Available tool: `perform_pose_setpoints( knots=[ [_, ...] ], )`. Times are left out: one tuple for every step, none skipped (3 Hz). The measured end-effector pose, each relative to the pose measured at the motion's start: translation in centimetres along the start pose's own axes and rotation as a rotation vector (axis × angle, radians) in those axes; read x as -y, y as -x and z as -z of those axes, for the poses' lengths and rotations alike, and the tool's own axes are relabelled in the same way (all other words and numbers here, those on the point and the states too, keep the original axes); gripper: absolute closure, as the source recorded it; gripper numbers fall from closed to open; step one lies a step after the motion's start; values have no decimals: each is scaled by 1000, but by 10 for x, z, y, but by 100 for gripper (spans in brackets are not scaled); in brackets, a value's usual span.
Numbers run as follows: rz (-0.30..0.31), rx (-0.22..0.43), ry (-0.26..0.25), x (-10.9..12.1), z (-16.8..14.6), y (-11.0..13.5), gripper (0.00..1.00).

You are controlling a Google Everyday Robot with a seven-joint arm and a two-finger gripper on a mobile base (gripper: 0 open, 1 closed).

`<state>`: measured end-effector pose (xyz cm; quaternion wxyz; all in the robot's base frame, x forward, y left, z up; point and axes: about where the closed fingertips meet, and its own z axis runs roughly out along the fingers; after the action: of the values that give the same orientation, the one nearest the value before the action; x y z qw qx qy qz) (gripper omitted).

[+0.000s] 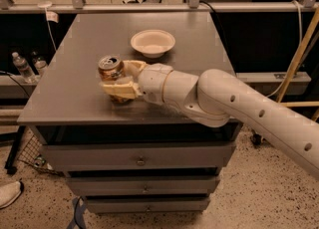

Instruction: Place orange can upright

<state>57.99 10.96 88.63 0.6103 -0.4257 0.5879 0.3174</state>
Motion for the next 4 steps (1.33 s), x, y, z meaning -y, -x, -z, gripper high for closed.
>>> perform_pose_setpoints(
  knots=[
    [1,1,3,-2,-1,1,36],
    [2,2,7,-3,-3,2,13],
    [3,2,10,-4,-4,3,0],
    [3,2,10,-4,-4,3,0]
  ],
)
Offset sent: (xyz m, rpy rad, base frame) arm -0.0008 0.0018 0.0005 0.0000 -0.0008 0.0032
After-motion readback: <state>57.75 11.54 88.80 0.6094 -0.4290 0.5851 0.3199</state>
